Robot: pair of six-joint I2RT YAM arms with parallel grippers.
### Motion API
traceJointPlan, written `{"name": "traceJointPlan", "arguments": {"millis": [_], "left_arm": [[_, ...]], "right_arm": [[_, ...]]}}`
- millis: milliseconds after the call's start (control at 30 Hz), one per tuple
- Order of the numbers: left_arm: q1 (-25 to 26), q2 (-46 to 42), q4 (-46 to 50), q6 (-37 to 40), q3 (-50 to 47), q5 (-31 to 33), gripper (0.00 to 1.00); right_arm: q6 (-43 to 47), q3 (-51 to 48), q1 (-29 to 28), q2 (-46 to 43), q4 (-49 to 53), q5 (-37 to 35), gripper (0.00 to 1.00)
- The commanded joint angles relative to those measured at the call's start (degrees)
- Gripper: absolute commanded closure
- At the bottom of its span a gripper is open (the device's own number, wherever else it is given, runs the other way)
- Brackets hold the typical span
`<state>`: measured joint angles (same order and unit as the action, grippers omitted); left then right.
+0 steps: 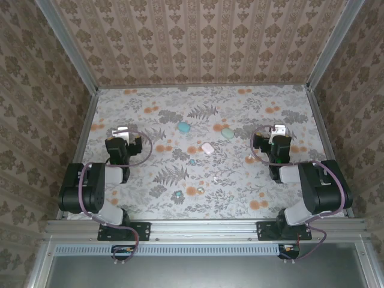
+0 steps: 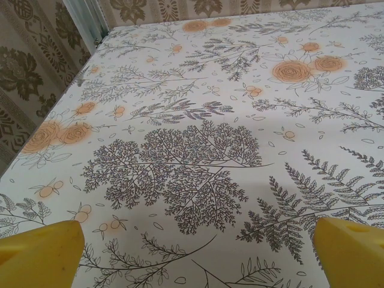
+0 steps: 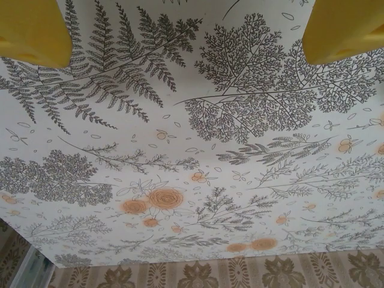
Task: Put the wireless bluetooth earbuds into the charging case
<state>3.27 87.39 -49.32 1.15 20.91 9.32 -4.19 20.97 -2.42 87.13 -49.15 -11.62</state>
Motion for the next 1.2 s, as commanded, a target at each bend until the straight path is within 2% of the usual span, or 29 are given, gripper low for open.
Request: {"name": "traceJointPlan", "arguments": {"millis": [0, 867, 967, 1100, 1167], "left_arm": [[-0.45, 0.6, -1.38, 0.7, 1.33, 0.82, 0.0], [-0.73, 0.66, -1.13, 0.61, 1.43, -0.2, 0.0], [-0.46, 0.11, -1.41, 1.84, 1.12, -2.44, 0.0], [-0.04, -3.04, -2.72, 1.67, -1.01, -0.69, 0.0], [-0.57, -5.98, 1.27, 0.62, -0.45, 0.14, 0.0]], "right_arm": [[1.03, 1.48, -0.22, 0.5, -1.65, -0.93, 0.0], [1.02, 1.42, -0.22, 0.53, -1.61, -0.86, 0.0], [2.34, 1.87, -0.22, 0.34, -0.69, 2.37, 0.0], [3.7, 2.74, -0.1, -1.57, 2.45, 6.29, 0.0], [3.77, 4.32, -0.01, -3.17, 6.38, 6.6, 0.0]]}}
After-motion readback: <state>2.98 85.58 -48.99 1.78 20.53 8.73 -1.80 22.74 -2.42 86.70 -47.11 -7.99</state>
